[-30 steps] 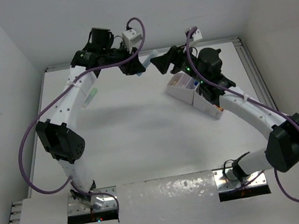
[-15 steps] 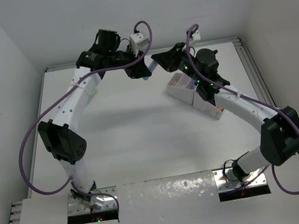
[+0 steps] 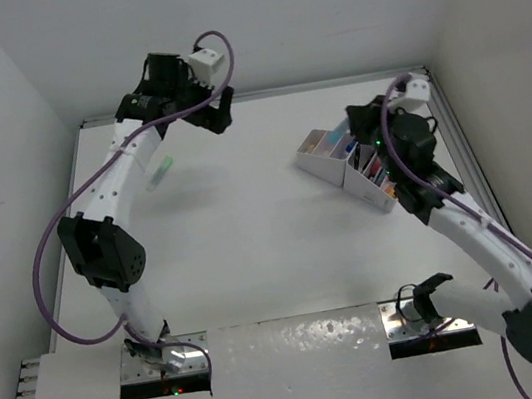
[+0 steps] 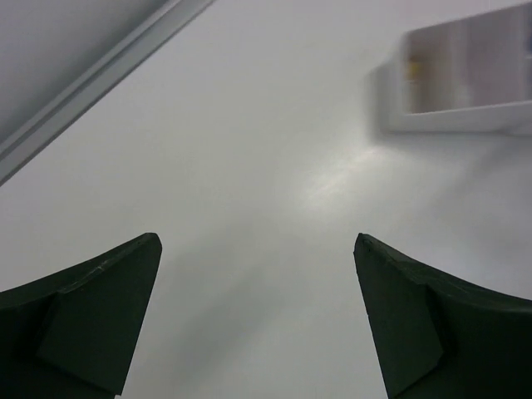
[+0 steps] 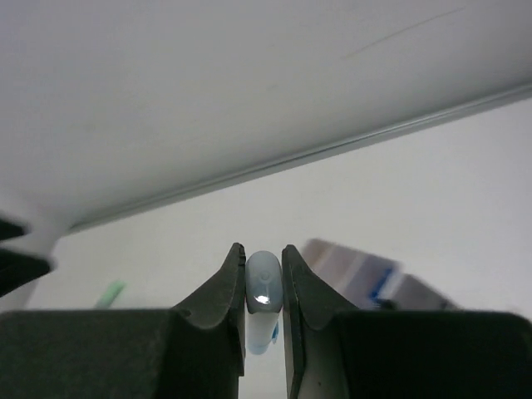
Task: Sort the stationery into containers
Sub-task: Place the pen in the storage box, then pick up the pen from the center of the board, then place the pen in the storage box.
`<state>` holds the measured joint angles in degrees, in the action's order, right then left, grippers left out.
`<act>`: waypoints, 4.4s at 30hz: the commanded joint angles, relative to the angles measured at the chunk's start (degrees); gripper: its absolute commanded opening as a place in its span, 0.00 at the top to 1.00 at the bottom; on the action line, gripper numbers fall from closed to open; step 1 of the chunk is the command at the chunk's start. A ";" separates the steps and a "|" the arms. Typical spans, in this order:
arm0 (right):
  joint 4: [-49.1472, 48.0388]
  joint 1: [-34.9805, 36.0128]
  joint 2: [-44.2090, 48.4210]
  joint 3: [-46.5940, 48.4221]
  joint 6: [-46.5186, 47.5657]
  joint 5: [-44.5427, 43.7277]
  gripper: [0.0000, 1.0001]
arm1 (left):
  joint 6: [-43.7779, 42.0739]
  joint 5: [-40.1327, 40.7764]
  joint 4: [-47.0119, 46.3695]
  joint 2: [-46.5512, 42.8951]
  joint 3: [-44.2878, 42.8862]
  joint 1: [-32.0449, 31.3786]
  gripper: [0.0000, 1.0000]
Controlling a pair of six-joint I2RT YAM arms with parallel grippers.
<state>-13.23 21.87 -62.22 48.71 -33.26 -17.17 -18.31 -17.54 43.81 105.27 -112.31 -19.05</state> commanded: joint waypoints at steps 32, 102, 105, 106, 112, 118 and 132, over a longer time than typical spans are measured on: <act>2.95 -21.16 1.92 -22.16 -2.61 -4.01 0.82 | -2.35 22.90 -4.26 4.15 17.65 20.98 0.07; -9.61 10.12 -17.50 15.10 -9.99 8.30 0.38 | -2.44 -2.41 0.05 -2.18 -0.28 -8.81 1.00; -10.58 10.74 -18.03 14.05 -10.78 6.46 0.38 | -2.35 -2.67 0.39 -1.92 -0.98 -9.08 1.00; -10.84 10.91 -18.64 13.78 -11.39 5.75 0.38 | -2.52 -2.76 0.57 -1.91 -0.98 -9.51 1.00; -13.22 11.00 -21.71 13.95 -12.54 2.06 0.40 | -2.88 -4.34 0.31 -2.35 0.95 -10.31 1.00; -13.13 11.00 -25.23 15.80 -12.71 -0.58 0.43 | -2.44 -4.61 -0.22 -2.88 1.48 -10.75 1.00; -7.80 3.46 -10.66 4.21 -6.57 -2.17 1.00 | -0.15 -1.79 -0.48 -4.11 1.83 -5.67 0.00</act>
<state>-21.74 29.67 -81.06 55.11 -43.09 -17.10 -19.57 -19.33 44.88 104.01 -110.10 -27.92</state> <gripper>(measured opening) 0.190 0.994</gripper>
